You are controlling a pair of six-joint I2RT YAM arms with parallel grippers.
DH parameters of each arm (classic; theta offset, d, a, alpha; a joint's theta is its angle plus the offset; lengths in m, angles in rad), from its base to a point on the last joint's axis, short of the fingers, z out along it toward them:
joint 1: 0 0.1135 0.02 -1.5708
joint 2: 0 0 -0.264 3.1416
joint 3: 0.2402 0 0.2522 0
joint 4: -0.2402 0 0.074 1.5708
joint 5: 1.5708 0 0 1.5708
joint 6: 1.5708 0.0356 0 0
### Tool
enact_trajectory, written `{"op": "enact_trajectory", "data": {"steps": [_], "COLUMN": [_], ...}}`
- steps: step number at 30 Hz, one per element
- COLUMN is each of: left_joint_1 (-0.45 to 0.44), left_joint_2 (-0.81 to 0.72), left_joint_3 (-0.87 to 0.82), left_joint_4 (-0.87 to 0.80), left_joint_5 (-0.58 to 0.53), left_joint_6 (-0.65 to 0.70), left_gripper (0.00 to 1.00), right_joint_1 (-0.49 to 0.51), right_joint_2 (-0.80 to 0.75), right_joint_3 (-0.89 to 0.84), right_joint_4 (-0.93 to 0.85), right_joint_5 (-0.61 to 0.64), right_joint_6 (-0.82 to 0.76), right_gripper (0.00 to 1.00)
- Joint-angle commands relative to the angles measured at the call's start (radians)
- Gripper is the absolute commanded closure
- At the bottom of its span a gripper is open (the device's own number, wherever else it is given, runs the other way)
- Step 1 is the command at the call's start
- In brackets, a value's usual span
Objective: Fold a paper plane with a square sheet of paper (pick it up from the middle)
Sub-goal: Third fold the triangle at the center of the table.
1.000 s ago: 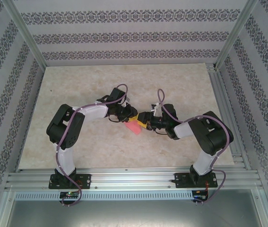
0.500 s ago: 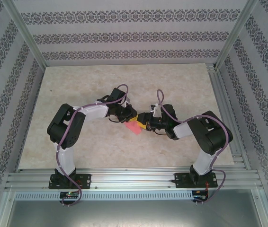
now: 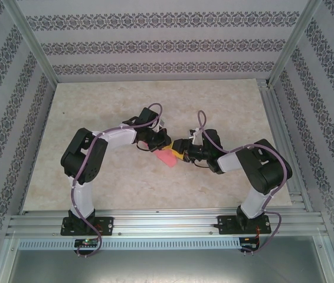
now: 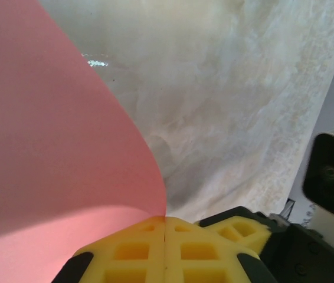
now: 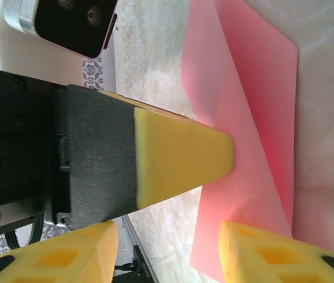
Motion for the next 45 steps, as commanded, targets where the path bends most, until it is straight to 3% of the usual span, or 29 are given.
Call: {"op": "enact_trajectory", "data": {"steps": [1, 7, 9, 15, 23, 26, 29, 38, 45], "left_joint_1": [0.007, 0.046, 0.056, 0.092, 0.121, 0.133, 0.150, 0.178, 0.189], "left_joint_2": [0.030, 0.063, 0.075, 0.093, 0.146, 0.147, 0.140, 0.139, 0.182], "left_joint_3": [0.034, 0.073, 0.080, 0.111, 0.164, 0.175, 0.177, 0.212, 0.264], "left_joint_4": [-0.132, -0.180, -0.171, -0.221, -0.333, -0.346, -0.354, -0.426, -0.499], "left_joint_5": [-0.003, 0.035, 0.069, 0.103, 0.145, 0.171, 0.172, 0.185, 0.147], "left_joint_6": [0.125, 0.209, 0.219, 0.294, 0.437, 0.468, 0.473, 0.540, 0.617], "left_gripper": [0.98, 0.98, 0.98, 0.97, 0.95, 0.95, 0.95, 0.94, 0.93], "right_joint_1": [-0.029, -0.049, -0.048, -0.019, 0.029, 0.049, 0.059, 0.080, 0.098], "right_joint_2": [-0.082, -0.184, -0.190, -0.154, -0.094, -0.070, -0.043, 0.023, 0.050], "right_joint_3": [-0.006, 0.045, 0.069, 0.133, 0.220, 0.253, 0.288, 0.349, 0.351], "right_joint_4": [-0.044, -0.420, -0.511, -0.604, -0.675, -0.724, -0.802, -0.771, -0.695], "right_joint_5": [0.015, 0.083, 0.108, 0.112, 0.119, 0.134, 0.174, 0.091, 0.061], "right_joint_6": [-0.065, -0.293, -0.335, -0.387, -0.410, -0.439, -0.485, -0.465, -0.408], "right_gripper": [0.52, 0.56, 0.62, 0.72, 0.76, 0.63, 0.61, 0.74, 0.77]}}
